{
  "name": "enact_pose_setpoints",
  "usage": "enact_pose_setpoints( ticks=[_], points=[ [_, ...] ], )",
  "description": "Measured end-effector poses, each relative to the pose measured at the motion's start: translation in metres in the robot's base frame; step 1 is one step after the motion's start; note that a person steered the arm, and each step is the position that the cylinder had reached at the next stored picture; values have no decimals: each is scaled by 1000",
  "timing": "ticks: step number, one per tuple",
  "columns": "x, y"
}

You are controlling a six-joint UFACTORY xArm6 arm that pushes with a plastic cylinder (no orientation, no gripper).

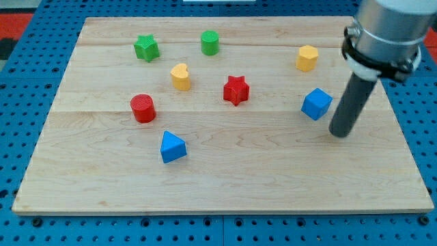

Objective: Push the red star to the slightly up and right

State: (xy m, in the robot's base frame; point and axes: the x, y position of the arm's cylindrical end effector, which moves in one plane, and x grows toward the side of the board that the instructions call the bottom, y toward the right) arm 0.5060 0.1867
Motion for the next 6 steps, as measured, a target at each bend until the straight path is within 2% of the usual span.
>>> enact_pose_setpoints(
  ticks=[1, 2, 3, 4, 6],
  points=[
    [30, -35],
    [34, -103],
    [4, -166],
    [-53, -189],
    [-137, -175]
  ],
)
